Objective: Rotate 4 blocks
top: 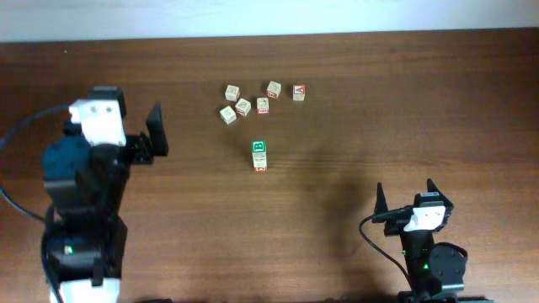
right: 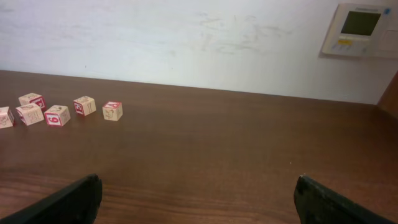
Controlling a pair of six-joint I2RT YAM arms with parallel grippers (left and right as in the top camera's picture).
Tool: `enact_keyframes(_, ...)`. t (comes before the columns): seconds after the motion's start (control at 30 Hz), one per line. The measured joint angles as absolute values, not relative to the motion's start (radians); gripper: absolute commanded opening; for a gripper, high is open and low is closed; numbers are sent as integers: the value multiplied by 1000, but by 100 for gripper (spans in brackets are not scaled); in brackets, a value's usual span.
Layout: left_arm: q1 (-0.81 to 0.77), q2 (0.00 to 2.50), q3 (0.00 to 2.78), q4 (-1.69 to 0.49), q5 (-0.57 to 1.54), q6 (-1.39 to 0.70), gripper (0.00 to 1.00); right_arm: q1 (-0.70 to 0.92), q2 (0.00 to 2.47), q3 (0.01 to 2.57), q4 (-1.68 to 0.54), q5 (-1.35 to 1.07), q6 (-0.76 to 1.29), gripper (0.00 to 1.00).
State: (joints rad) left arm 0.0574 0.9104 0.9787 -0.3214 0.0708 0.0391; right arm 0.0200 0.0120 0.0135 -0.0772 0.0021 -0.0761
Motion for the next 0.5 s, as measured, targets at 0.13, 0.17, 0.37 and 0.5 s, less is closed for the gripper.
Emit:
enact_keyframes(0.13,57,678,763,-245,69,43,99,20,12,14,-77,2,-76,99)
enact_keyframes(0.17,57,626,728,-242,66,43,99,20,12,14,-77,2,-76,99)
enact_keyframes(0.37,57,323,366,-43,62,46,99,20,13,14,-78,2,-76,99)
enact_keyframes(0.5,57,120,162,22,47,46,99,20,12,14,-77,2,-75,99)
